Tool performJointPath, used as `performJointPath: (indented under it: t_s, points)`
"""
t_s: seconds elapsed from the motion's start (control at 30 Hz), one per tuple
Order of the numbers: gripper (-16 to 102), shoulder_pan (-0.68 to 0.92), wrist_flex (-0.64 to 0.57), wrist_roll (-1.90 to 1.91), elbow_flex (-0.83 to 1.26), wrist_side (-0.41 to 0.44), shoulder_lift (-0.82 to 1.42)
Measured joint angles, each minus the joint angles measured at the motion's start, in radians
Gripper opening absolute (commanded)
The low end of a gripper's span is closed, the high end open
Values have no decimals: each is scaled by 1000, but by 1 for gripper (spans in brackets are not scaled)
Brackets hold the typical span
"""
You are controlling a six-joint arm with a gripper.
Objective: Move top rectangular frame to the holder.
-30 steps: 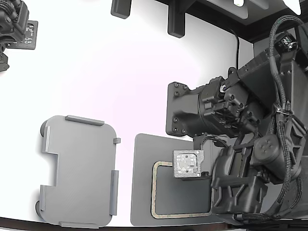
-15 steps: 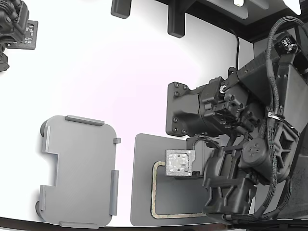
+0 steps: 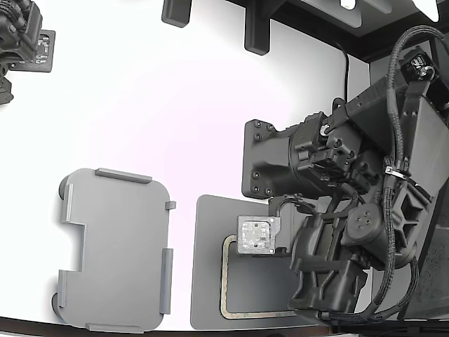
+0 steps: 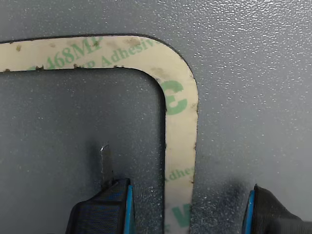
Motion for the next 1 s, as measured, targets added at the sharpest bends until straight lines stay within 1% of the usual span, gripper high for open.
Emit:
performJointPath:
  t_s: [0.1,0.33,0.5,0.77,0.9,1.0]
  points:
    - [87,0,-12,0,8,0,-2]
    - [70,0,-26,-2,15,3,-9]
    - [55,0,-25,-2,20,3,-9]
    - [45,0,-20,-6,26,3,-9]
    - [24,0,-20,-6,31,3,-6]
    - [1,0,-8,-15,31,11,-6]
